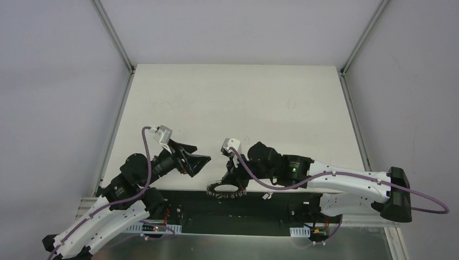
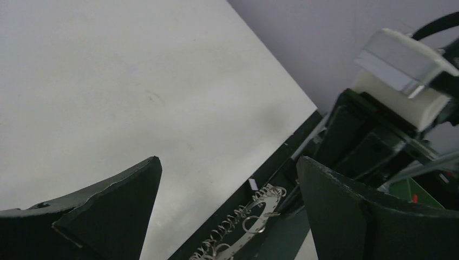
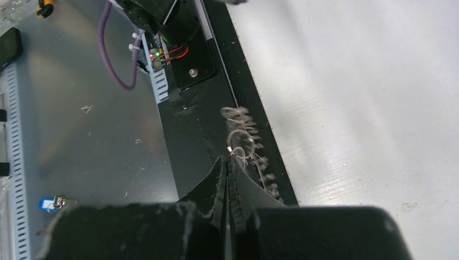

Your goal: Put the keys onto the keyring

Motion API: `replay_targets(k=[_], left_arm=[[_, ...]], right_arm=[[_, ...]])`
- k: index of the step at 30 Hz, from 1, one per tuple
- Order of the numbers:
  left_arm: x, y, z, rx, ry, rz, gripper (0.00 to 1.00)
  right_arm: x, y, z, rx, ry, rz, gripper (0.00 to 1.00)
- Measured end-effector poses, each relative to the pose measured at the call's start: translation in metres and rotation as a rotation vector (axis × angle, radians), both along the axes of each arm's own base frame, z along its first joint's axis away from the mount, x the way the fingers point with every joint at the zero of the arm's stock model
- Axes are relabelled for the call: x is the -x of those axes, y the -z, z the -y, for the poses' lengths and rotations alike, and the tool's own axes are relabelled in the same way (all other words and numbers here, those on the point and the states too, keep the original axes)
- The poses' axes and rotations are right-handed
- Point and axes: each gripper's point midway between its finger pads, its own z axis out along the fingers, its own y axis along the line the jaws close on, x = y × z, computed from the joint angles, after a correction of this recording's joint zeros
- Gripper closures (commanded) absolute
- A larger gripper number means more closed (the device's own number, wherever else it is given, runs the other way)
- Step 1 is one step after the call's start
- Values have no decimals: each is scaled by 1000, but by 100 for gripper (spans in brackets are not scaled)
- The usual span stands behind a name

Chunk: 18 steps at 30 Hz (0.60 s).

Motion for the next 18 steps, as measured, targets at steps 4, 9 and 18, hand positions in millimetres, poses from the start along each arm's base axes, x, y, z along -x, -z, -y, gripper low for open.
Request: replay_targets(k=[4,9,18], left_arm=[[14,-18,22,39,146,43,5],[30,-32,45,74,311,96,13],[58,-52,62,142,520,216,54]], right_arm=[[5,-1,4,8,-36,-45,100],[4,-23,5,-25,-68,-85,100],[2,-70,5,-126,-124,-106,100]])
